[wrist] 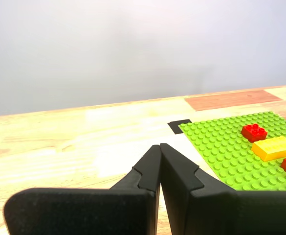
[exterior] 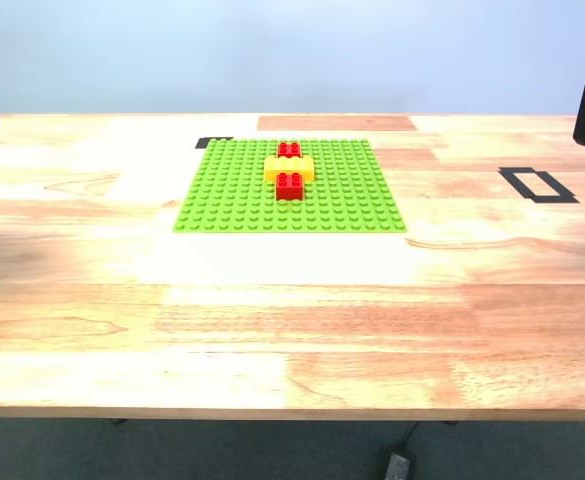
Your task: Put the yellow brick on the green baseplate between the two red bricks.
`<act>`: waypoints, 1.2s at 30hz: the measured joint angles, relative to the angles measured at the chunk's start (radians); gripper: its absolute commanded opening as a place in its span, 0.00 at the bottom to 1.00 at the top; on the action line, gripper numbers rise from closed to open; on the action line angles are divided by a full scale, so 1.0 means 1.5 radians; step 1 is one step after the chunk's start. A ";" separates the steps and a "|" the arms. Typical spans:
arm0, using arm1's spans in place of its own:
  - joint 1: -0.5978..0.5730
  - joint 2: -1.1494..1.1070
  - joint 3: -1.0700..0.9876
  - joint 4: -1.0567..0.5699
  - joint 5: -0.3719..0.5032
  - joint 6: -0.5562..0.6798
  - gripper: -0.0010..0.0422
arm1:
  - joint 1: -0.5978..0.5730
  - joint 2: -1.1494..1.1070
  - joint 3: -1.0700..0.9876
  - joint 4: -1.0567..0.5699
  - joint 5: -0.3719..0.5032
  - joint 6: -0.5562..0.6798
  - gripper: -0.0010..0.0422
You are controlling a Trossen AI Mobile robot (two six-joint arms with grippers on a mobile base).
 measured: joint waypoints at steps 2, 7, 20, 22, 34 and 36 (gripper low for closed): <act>0.000 0.000 0.000 0.000 0.000 0.000 0.02 | 0.000 0.000 0.000 0.000 0.000 0.000 0.02; 0.000 0.000 0.000 0.000 0.000 0.000 0.02 | 0.000 0.000 0.000 0.000 0.000 0.000 0.02; 0.000 0.000 0.000 0.004 0.001 0.000 0.02 | 0.000 0.000 0.000 0.000 0.000 0.000 0.02; 0.000 0.000 0.000 0.004 0.001 0.000 0.02 | 0.000 0.000 0.000 0.000 0.000 0.000 0.02; 0.000 0.000 0.000 0.004 0.001 0.000 0.02 | 0.000 0.000 0.000 0.000 0.000 0.000 0.02; 0.000 0.000 0.000 0.003 0.001 0.000 0.02 | 0.000 0.000 0.000 0.000 0.000 0.000 0.02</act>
